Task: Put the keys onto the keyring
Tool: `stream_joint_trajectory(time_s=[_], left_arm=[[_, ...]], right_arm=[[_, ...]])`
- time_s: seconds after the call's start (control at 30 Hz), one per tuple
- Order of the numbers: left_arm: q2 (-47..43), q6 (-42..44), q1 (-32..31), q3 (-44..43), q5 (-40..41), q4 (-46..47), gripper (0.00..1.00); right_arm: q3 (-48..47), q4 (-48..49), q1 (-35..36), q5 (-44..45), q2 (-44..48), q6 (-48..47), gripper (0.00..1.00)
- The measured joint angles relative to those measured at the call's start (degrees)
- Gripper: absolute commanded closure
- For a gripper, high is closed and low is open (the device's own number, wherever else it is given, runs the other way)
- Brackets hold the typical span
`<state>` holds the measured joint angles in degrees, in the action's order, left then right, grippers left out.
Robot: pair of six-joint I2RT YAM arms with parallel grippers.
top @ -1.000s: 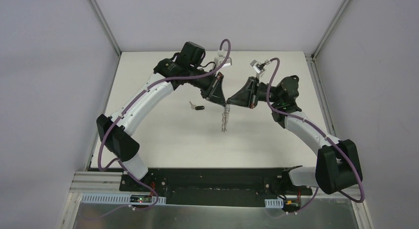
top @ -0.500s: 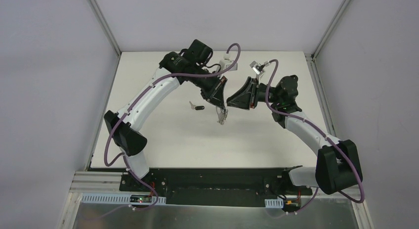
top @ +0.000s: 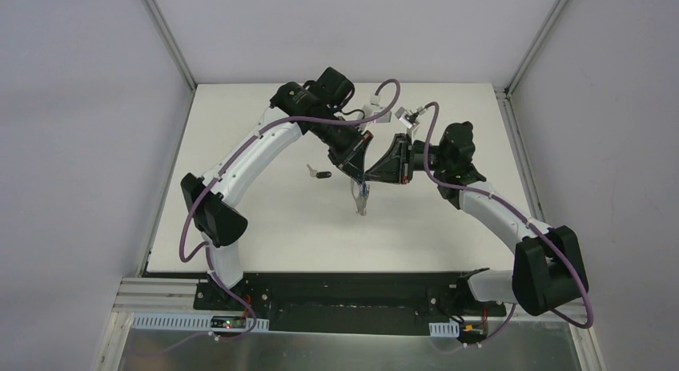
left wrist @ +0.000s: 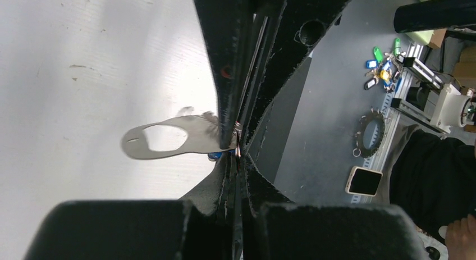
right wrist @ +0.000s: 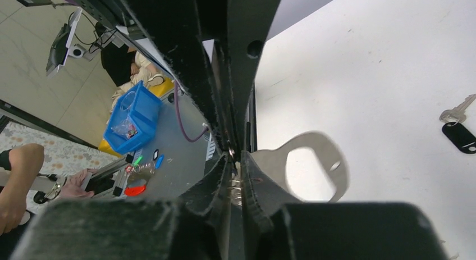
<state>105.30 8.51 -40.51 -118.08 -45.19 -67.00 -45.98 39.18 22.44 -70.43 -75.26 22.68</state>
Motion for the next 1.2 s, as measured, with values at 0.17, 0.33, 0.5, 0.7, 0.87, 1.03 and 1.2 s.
stream_joint_trajectory(time_s=[0.17,0.33,0.5,0.7,0.87,1.03,1.2], left_arm=[[0.3,0.1,0.0,0.0,0.5,-0.1,0.92],[-1.1,-0.4,0.5,3.7,0.2,3.5,0.78],[-4.1,-3.7,2.9,8.9,-2.5,11.2,0.77],[-5.0,-6.9,3.9,10.0,-4.3,16.4,0.88],[-5.0,-8.7,3.9,10.1,-5.7,17.5,1.0],[-5.0,-9.4,3.9,10.1,-6.2,17.6,1.0],[-4.3,-6.7,3.8,8.0,-5.5,13.4,1.0]], right_arm=[[-0.1,-0.5,0.1,-0.6,0.0,-0.5,1.0],[0.0,1.7,-0.6,0.7,0.0,3.3,1.0],[0.6,8.6,-1.9,3.3,-0.2,10.2,1.0],[0.8,12.7,-2.6,5.7,-0.4,13.8,1.0],[1.5,13.9,-3.1,6.3,-0.4,14.4,1.0],[1.7,14.6,-3.2,6.4,-0.4,14.3,0.86],[1.7,14.5,-3.9,5.5,-0.3,13.8,0.67]])
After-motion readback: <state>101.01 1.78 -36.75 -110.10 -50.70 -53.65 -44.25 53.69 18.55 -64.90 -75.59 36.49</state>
